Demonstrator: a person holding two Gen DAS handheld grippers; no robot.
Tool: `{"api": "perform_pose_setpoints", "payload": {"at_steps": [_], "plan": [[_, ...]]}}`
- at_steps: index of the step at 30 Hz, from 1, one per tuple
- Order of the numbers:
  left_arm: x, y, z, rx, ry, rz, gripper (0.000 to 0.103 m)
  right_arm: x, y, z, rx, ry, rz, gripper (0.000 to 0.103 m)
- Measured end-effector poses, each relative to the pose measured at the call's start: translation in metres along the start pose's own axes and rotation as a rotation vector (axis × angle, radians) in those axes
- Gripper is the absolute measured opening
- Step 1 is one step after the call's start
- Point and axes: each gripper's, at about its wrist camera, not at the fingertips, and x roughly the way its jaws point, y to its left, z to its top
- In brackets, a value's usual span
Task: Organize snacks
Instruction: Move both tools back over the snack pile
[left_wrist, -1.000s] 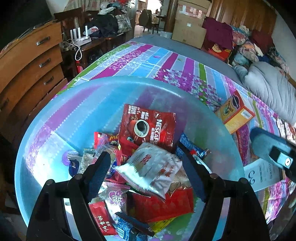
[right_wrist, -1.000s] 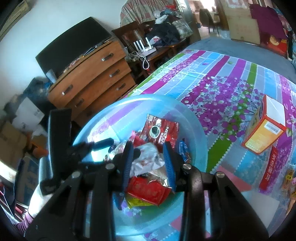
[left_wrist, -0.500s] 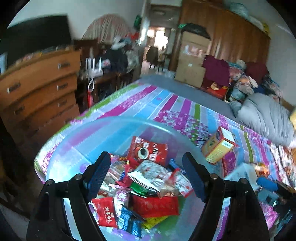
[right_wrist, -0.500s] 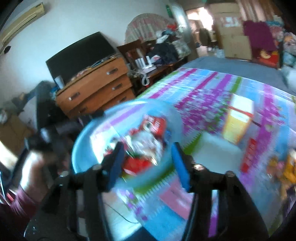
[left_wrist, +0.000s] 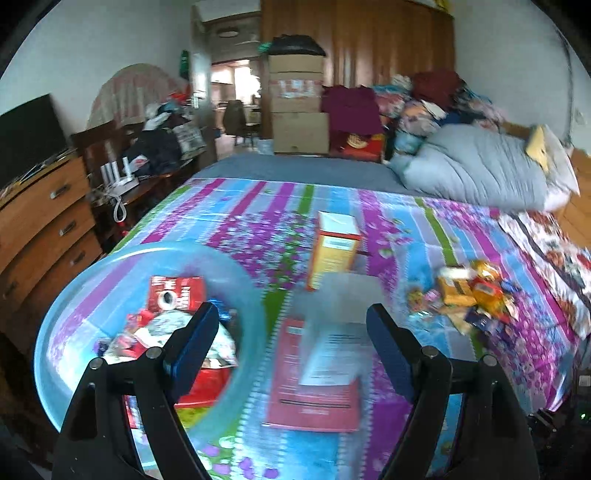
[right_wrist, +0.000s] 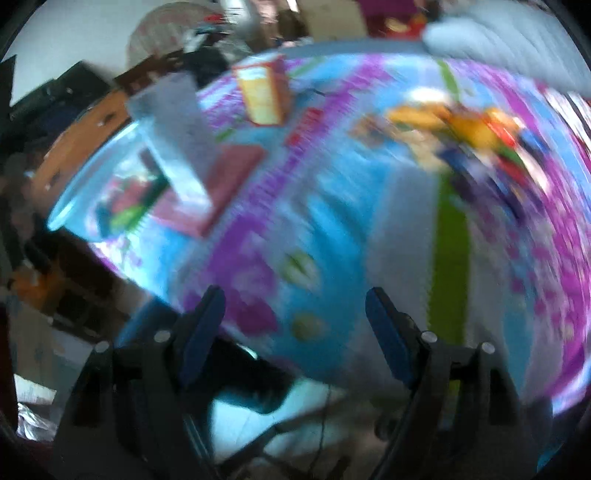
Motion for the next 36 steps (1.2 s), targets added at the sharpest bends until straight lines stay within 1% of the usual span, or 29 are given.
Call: {"api": "perform_pose_setpoints", "payload": {"at_steps": [5, 10, 13, 17, 19, 21, 22, 23, 24, 25, 28, 30, 31, 34, 36], "plan": [[-0.003, -0.042, 0.004, 0.057, 0.001, -0.008, 0.083, -0.007, -0.042, -0.031, 0.066, 0.005, -0.032, 0.079], [-0.005, -0.070, 0.010, 0.110, 0.005, 0.003, 0.083, -0.009, -0.065, -0.049, 0.122, 0.005, -0.020, 0.079], [-0.002, -0.084, 0.012, 0.137, 0.014, 0.014, 0.083, -0.011, -0.071, -0.048, 0.146, -0.011, 0.001, 0.079], [0.002, -0.102, 0.011, 0.171, 0.025, 0.008, 0.083, -0.012, -0.076, -0.049, 0.164, -0.025, 0.026, 0.079], [0.005, -0.110, 0.008, 0.191, 0.027, -0.014, 0.083, -0.013, -0.078, -0.049, 0.175, -0.028, 0.046, 0.079], [0.008, -0.124, 0.002, 0.218, 0.032, -0.053, 0.083, -0.017, -0.082, -0.045, 0.179, -0.046, 0.070, 0.079], [0.012, -0.131, -0.002, 0.233, 0.045, -0.074, 0.083, -0.020, -0.086, -0.041, 0.177, -0.064, 0.074, 0.077], [0.017, -0.139, -0.006, 0.247, 0.064, -0.098, 0.082, -0.022, -0.089, -0.036, 0.176, -0.078, 0.072, 0.073], [0.025, -0.147, -0.012, 0.259, 0.094, -0.128, 0.080, -0.025, -0.097, -0.027, 0.179, -0.094, 0.062, 0.073], [0.032, -0.154, -0.016, 0.265, 0.122, -0.151, 0.075, -0.027, -0.106, -0.019, 0.188, -0.110, 0.049, 0.073], [0.055, -0.174, -0.034, 0.274, 0.191, -0.200, 0.074, -0.032, -0.146, 0.012, 0.227, -0.172, -0.014, 0.074], [0.072, -0.184, -0.044, 0.278, 0.238, -0.229, 0.074, -0.021, -0.182, 0.036, 0.267, -0.156, -0.062, 0.074], [0.077, -0.189, -0.049, 0.280, 0.251, -0.237, 0.074, -0.017, -0.197, 0.045, 0.278, -0.162, -0.091, 0.074], [0.095, -0.197, -0.060, 0.273, 0.290, -0.261, 0.074, 0.001, -0.237, 0.076, 0.285, -0.146, -0.162, 0.074], [0.106, -0.198, -0.064, 0.261, 0.314, -0.276, 0.074, 0.023, -0.264, 0.099, 0.277, -0.096, -0.194, 0.075]]}}
